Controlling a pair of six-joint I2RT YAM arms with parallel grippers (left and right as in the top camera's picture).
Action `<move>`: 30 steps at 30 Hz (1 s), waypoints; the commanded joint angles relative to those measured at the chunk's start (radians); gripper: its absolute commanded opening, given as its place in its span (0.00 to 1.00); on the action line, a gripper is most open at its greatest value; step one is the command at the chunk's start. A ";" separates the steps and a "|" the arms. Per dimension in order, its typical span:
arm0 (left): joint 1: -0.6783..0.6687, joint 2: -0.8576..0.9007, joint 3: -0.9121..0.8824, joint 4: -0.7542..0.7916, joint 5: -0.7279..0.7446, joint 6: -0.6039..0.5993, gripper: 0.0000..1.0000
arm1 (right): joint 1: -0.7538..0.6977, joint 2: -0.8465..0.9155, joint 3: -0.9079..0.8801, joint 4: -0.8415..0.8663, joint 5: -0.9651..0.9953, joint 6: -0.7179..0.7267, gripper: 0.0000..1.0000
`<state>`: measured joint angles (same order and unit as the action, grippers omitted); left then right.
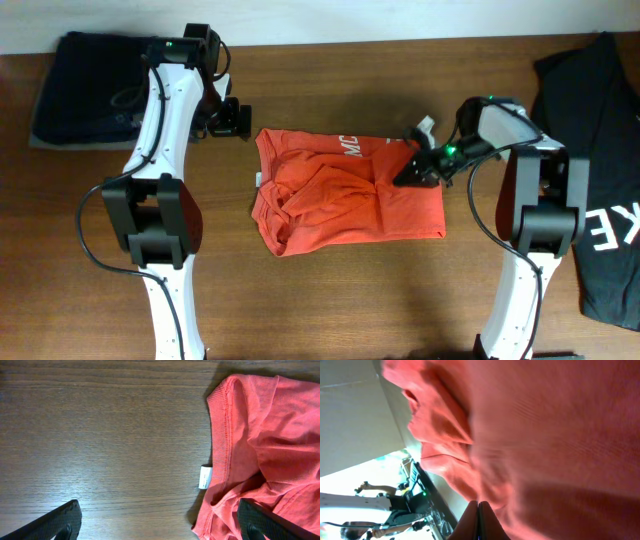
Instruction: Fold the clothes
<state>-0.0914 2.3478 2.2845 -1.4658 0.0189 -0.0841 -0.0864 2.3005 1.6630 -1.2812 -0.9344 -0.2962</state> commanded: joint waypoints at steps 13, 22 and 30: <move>0.000 0.003 0.009 0.001 0.011 -0.006 0.99 | 0.071 -0.100 -0.103 -0.034 -0.050 -0.092 0.04; 0.000 0.003 0.009 0.003 0.011 -0.006 0.99 | 0.101 -0.100 -0.334 0.144 -0.053 -0.035 0.04; 0.000 0.003 0.009 0.006 0.011 -0.006 0.99 | 0.070 -0.103 -0.341 0.208 -0.024 0.024 0.04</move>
<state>-0.0914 2.3478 2.2845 -1.4616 0.0189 -0.0841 0.0013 2.2150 1.3201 -1.0813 -0.9630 -0.3023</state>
